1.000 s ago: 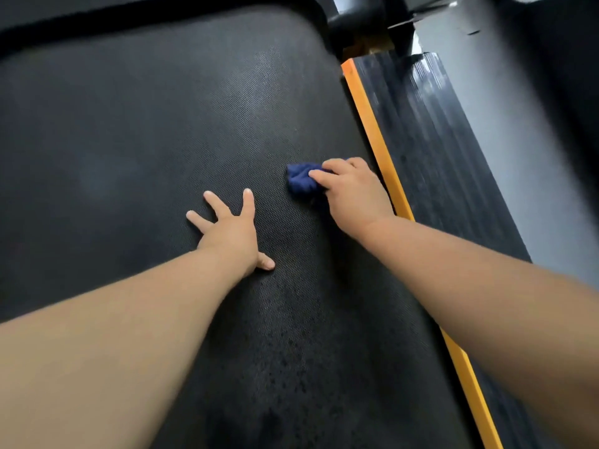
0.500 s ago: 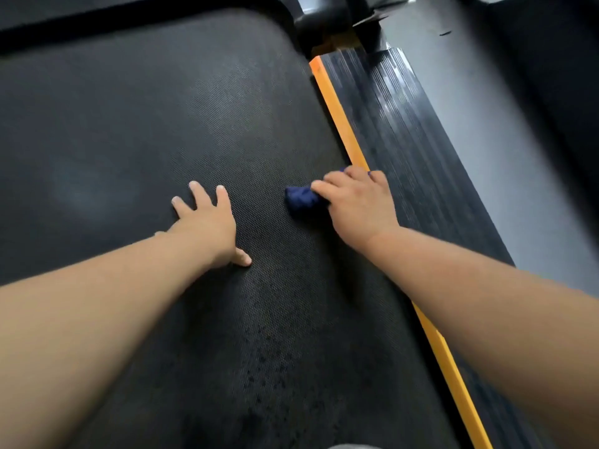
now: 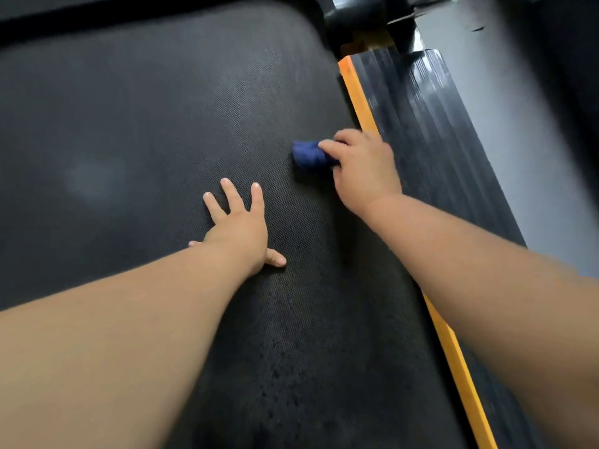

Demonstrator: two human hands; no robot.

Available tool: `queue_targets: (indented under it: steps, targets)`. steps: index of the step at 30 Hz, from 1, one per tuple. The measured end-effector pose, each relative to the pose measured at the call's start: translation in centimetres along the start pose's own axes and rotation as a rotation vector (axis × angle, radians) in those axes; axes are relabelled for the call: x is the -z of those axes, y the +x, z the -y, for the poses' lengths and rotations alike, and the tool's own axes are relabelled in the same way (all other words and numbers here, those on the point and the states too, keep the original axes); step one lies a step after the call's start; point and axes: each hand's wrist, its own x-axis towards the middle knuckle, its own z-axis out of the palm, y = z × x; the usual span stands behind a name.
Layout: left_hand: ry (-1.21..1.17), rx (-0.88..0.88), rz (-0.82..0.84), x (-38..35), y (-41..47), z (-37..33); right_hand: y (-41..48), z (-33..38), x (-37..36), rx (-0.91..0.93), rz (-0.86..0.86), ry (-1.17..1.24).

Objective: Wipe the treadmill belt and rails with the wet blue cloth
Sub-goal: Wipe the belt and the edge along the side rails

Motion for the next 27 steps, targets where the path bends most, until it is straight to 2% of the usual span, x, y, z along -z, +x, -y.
queue_targets:
  steps: [3, 5, 8, 16, 18, 23, 25, 27]
  targets:
    - [0.004, 0.000, 0.014, 0.1, 0.1, 0.0, 4.5, -0.3, 0.4, -0.135, 0.081, -0.116]
    - [0.003, 0.002, 0.025, 0.2, 0.1, -0.1, 4.0, 0.1, 0.6, -0.058, 0.163, -0.143]
    - [0.014, 0.008, 0.032, 0.2, 0.2, -0.1, 0.2, 0.1, 0.8, 0.057, 0.149, -0.096]
    - [0.024, -0.007, 0.015, 0.1, 0.2, 0.2, -13.0, -1.3, 2.0, 0.108, 0.265, 0.029]
    - [0.031, -0.014, -0.003, 0.0, 0.1, 0.1, -11.8, -1.9, 2.9, 0.075, 0.293, 0.113]
    - [0.053, -0.018, -0.019, 0.2, -0.2, -0.2, -3.7, -1.6, 3.0, 0.187, 0.079, 0.119]
    - [0.069, -0.016, -0.027, 0.2, -0.3, -0.3, -1.0, -1.5, 2.7, 0.212, 0.155, 0.061]
    - [0.081, -0.013, -0.030, 0.3, -0.4, -0.4, 0.1, -1.2, 2.5, 0.161, 0.261, 0.017]
